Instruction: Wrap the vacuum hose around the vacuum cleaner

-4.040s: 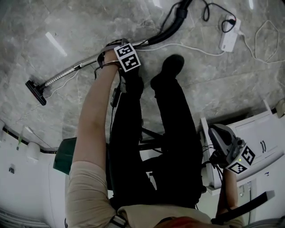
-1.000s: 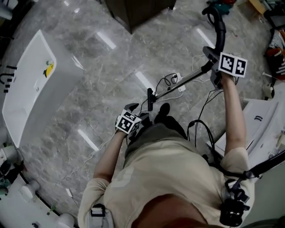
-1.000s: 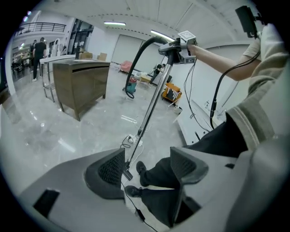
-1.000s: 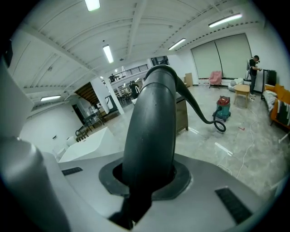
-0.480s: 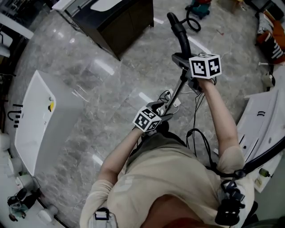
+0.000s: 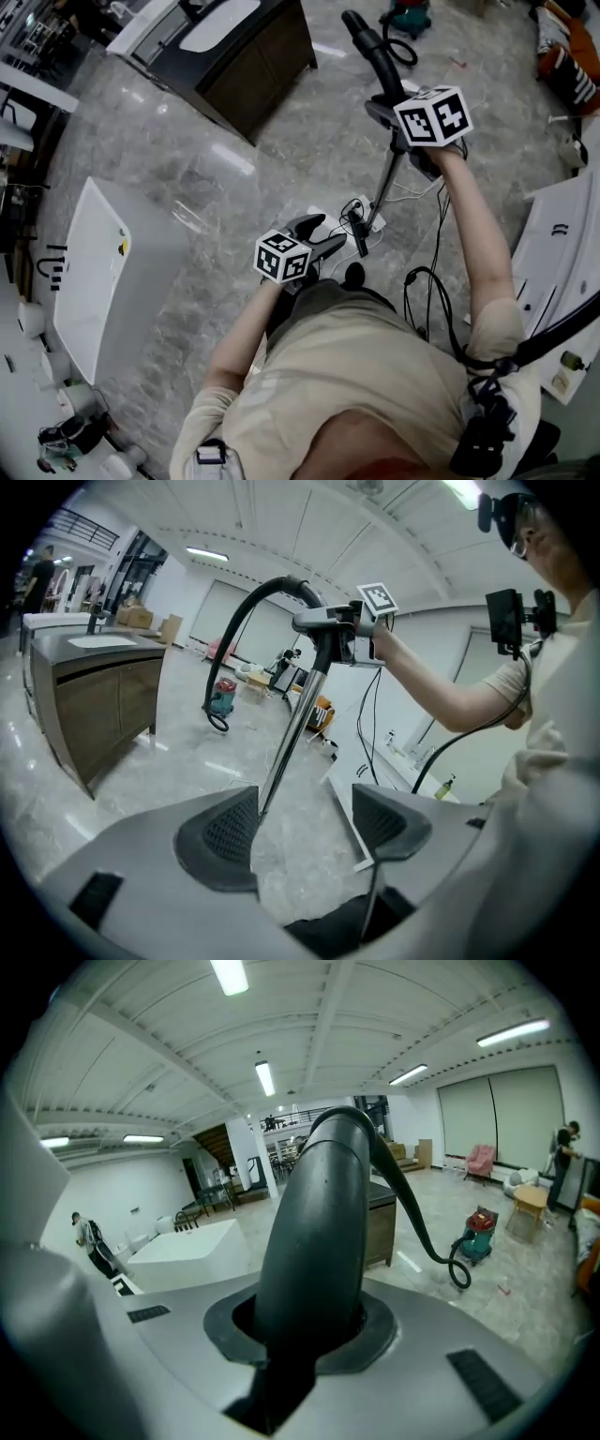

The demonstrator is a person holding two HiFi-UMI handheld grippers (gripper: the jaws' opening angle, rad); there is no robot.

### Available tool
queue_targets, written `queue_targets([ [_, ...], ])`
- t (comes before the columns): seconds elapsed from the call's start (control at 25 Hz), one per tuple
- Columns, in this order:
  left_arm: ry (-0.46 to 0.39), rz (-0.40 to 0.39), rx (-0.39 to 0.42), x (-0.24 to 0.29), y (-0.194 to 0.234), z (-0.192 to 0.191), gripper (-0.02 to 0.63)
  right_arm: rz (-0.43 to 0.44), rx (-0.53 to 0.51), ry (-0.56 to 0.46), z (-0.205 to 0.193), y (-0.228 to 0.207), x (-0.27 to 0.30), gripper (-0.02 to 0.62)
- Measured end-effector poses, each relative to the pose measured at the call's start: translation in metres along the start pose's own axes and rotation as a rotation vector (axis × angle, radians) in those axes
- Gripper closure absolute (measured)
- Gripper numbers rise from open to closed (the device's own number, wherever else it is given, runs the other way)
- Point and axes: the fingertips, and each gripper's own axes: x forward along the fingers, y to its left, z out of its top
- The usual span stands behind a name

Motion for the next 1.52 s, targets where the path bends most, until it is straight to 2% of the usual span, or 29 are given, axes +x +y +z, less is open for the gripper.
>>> queue_targets([
  [0.2,0.060,-0.066,0.116,0.020,-0.009,0.015,0.288,-0.051,-0.119,0.075,-0.004,0.016,-0.008,0.529],
  [0.4,0.068,-0.165,0.200,0.051,-0.018,0.035,0.288,-0.076,-0.129,0.119,-0.002,0.011,-0.018,0.529],
  [0.56,0.074,-0.205,0.183,0.044,0.016,0.034,0.288,-0.080,-0.061,0.169,-0.006,-0.004,-0.021,0.529],
  [0.68,0.112,-0.271,0.135,0.036,0.045,0.019,0.288,-0.086,-0.012,0.220,-0.003,-0.001,-0.013,0.528],
  [0.76,0.157,-0.335,0.131,0.034,0.060,0.012,0.288,-0.099,0.037,0.242,0.002,0.003,-0.004,0.528],
  [0.88,0.245,-0.454,0.208,0.039,0.066,0.002,0.288,-0.152,0.102,0.258,0.005,0.016,0.005,0.528],
  [1.04,0.317,-0.551,0.377,0.070,0.065,-0.003,0.272,-0.210,0.095,0.291,0.010,0.044,0.033,0.528],
  [1.12,0.303,-0.616,0.462,0.088,0.052,0.011,0.221,-0.227,0.073,0.309,0.014,0.060,0.044,0.528],
  [1.28,0.198,-0.756,0.523,0.106,0.010,0.048,0.215,-0.245,0.026,0.355,0.015,0.088,0.056,0.528],
  [1.36,0.175,-0.809,0.549,0.111,-0.006,0.055,0.220,-0.256,0.006,0.386,0.011,0.091,0.055,0.529],
  [1.4,0.173,-0.838,0.565,0.111,-0.012,0.054,0.226,-0.262,0.003,0.400,0.008,0.091,0.054,0.529],
  [1.44,0.170,-0.862,0.587,0.110,-0.016,0.052,0.275,-0.267,0.002,0.410,0.006,0.091,0.053,0.529],
  [1.52,0.147,-0.876,0.663,0.109,-0.023,0.049,0.448,-0.274,0.002,0.422,0.005,0.090,0.051,0.528],
])
